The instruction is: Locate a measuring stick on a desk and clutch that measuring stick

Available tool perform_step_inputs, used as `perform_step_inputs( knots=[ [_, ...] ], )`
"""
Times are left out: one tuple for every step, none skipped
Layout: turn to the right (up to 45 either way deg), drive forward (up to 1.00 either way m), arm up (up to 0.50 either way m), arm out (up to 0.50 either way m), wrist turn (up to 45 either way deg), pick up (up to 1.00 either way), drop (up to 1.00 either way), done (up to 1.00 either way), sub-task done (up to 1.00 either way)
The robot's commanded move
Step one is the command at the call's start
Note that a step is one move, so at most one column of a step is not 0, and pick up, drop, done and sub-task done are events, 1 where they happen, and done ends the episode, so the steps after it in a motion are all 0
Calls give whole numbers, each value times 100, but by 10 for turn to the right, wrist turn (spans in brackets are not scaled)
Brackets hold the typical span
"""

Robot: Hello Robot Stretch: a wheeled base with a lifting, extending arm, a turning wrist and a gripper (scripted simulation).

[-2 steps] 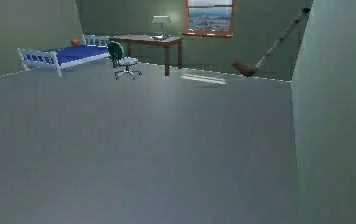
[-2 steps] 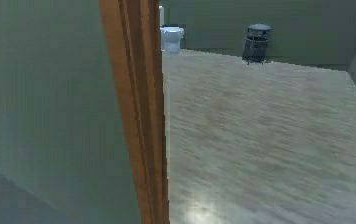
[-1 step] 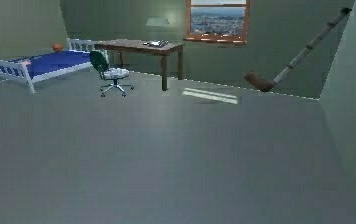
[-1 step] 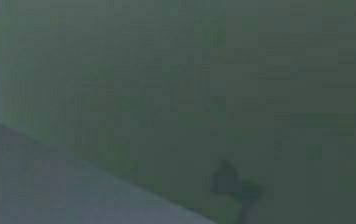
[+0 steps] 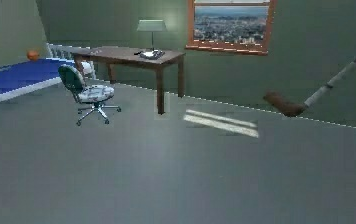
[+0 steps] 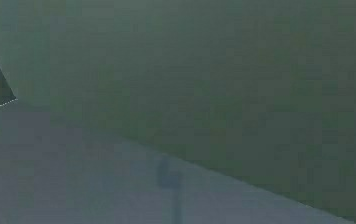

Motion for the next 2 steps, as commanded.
perform_step_inputs(
  knots=[
    [0,100,0,0,0,0,0,0,0],
    [30,0,0,0,0,0,0,0,0]
  ],
)
